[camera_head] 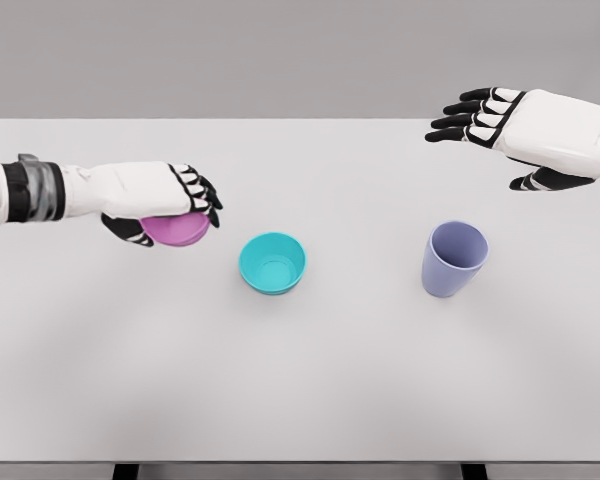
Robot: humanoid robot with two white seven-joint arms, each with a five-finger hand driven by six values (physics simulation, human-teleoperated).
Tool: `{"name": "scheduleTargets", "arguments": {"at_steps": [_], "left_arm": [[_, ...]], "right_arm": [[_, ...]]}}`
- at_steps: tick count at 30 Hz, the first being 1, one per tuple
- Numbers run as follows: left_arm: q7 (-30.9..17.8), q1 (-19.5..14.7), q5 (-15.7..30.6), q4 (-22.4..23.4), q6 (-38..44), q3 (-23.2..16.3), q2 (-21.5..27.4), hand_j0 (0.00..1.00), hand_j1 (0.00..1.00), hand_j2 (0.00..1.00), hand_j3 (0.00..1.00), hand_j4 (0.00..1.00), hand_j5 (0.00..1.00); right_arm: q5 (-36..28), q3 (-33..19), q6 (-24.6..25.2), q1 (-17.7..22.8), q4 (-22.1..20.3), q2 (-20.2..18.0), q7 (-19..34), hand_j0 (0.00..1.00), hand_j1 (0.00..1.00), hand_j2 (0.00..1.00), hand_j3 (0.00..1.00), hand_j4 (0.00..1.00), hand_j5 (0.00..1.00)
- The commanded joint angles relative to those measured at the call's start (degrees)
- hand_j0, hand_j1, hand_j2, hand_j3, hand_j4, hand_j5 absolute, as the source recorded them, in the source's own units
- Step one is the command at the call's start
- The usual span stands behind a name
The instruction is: Stacking bowl and cup with both arms
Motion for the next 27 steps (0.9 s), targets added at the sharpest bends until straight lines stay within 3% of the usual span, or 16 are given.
{"name": "scheduleTargets", "arguments": {"at_steps": [1,12,27], "left_arm": [[0.05,0.00,0.13,-1.18,0.12,-0.20,-0.18,0.71,0.71,0.71,0.71,0.71,0.71],[0.05,-0.26,-0.48,-2.85,0.12,-1.43,-4.92,0.71,0.71,0.71,0.71,0.71,0.71],[0.05,-0.18,-4.79,-2.68,0.47,-3.54,-10.99,0.71,0.71,0.71,0.71,0.71,0.71]], "right_arm": [[-0.30,-0.03,0.17,0.00,0.00,-0.03,-0.03,1.00,1.00,1.00,1.00,1.00,1.00],[-0.30,-0.12,0.17,-0.18,0.00,0.06,-0.03,1.00,1.00,1.00,1.00,1.00,1.00],[-0.30,-1.70,0.17,-0.09,0.00,-0.03,-0.03,1.00,1.00,1.00,1.00,1.00,1.00]]}}
